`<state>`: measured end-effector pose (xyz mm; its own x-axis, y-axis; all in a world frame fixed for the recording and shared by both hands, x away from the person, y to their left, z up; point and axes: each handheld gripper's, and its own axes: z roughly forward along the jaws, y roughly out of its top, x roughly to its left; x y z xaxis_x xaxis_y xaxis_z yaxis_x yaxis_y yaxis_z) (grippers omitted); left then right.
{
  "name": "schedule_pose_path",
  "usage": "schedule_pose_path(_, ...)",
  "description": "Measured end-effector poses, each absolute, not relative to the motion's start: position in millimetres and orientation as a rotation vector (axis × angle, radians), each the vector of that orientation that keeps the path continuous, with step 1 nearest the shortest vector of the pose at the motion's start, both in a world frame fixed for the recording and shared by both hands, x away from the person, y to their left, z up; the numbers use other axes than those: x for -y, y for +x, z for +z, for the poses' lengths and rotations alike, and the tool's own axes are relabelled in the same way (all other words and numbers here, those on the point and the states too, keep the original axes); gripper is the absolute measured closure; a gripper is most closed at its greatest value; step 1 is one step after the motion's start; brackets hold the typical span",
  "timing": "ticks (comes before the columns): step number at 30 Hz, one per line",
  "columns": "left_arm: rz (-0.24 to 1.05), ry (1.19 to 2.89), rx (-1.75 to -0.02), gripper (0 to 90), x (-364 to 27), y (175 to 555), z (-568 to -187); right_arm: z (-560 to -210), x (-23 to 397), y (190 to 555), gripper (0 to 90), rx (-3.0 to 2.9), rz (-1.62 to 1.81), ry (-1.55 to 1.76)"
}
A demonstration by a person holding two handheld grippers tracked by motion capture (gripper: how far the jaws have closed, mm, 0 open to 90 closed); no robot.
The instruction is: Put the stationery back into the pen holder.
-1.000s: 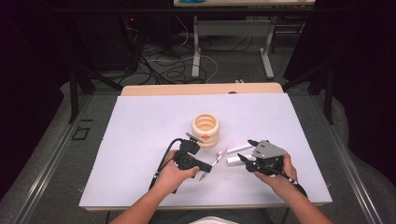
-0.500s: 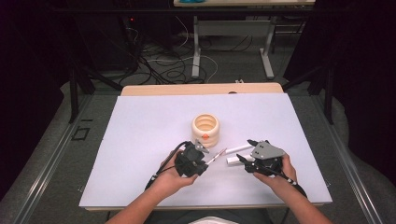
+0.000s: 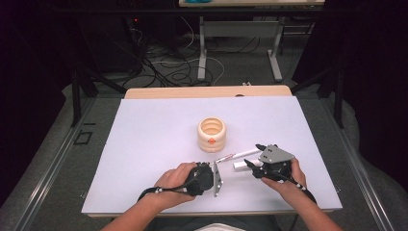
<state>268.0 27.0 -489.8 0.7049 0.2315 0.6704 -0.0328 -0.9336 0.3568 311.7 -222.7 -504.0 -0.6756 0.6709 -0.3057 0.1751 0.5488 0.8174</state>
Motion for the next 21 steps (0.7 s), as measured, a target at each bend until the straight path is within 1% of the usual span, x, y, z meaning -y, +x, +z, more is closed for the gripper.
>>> schedule_pose_path(7, 1.37, 2.553, 0.14, 80.1, -29, 259, -497, -503, 222, 312, 35.2, -2.191, 1.048, 0.674)
schedule_pose_path(9, 1.417, 2.547, 0.191, 80.1, -29, 258, -499, -502, 222, 312, 35.2, -2.195, 1.043, 0.659)
schedule_pose_path(12, 1.49, 2.541, 0.319, 80.1, -29, 258, -499, -501, 221, 313, 35.2, -2.189, 1.043, 0.65)
schedule_pose_path(14, 1.515, 2.527, 0.332, 80.1, -30, 257, -502, -501, 220, 313, 35.2, -2.2, 1.04, 0.649)
schedule_pose_path(15, 1.552, 2.505, 0.374, 80.1, -30, 257, -502, -501, 220, 313, 35.2, -2.206, 1.039, 0.643)
schedule_pose_path(16, 1.547, 2.514, 0.407, 80.1, -30, 257, -502, -500, 219, 313, 35.3, -2.208, 1.038, 0.639)
schedule_pose_path(17, 1.578, 2.509, 0.429, 80.1, -31, 256, -502, -500, 218, 313, 35.2, -2.212, 1.038, 0.637)
schedule_pose_path(18, 1.577, 2.531, 0.464, 80.1, -31, 256, -502, -499, 218, 313, 35.2, -2.219, 1.038, 0.63)
schedule_pose_path(20, 1.628, 2.516, 0.522, 80.1, -32, 254, -503, -499, 217, 313, 35.2, -2.219, 1.039, 0.635)
schedule_pose_path(21, 1.632, 2.513, 0.539, 80.1, -32, 254, -504, -498, 216, 314, 35.2, -2.231, 1.041, 0.624)
